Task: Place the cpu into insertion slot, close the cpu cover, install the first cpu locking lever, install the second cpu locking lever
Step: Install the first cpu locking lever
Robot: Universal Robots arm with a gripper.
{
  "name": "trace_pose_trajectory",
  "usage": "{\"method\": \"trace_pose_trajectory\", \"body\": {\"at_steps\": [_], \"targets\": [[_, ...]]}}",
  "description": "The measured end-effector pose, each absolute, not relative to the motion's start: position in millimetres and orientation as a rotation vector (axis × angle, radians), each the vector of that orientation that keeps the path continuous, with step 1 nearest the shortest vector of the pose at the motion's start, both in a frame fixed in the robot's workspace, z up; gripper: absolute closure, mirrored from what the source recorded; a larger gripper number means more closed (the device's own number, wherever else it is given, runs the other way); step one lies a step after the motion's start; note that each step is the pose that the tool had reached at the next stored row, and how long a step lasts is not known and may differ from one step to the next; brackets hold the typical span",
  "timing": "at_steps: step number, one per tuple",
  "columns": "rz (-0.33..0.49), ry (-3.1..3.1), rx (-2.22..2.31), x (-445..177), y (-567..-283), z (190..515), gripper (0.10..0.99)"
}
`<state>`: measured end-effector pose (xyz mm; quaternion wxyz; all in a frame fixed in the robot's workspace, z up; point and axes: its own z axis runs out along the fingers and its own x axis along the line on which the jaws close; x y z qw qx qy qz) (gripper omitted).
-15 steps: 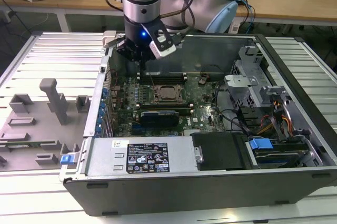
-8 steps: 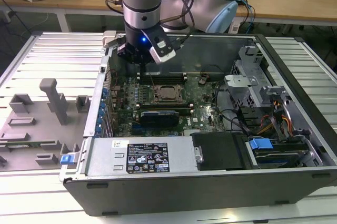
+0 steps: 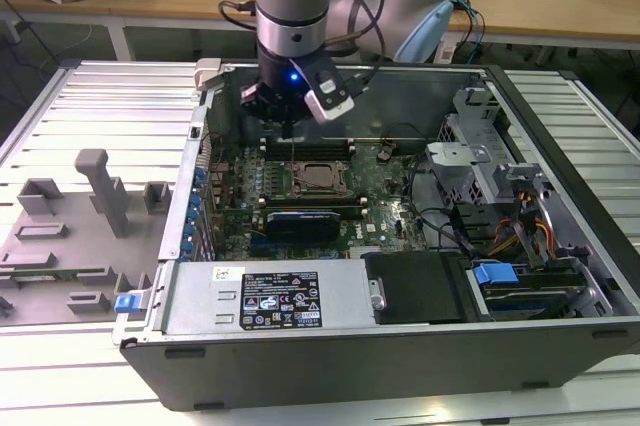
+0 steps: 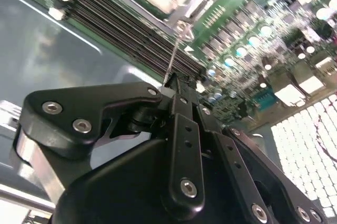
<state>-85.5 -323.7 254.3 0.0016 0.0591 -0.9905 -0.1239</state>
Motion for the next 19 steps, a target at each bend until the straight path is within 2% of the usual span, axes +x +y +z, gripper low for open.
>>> {"method": "trace_pose_trajectory", "body": {"at_steps": [5, 19], "targets": [[-0.389, -3.108, 0.186, -69.0, -323.8, 254.1, 0.980], [-0.381, -3.308, 0.208, -77.0, -323.8, 240.5, 0.980]]}}
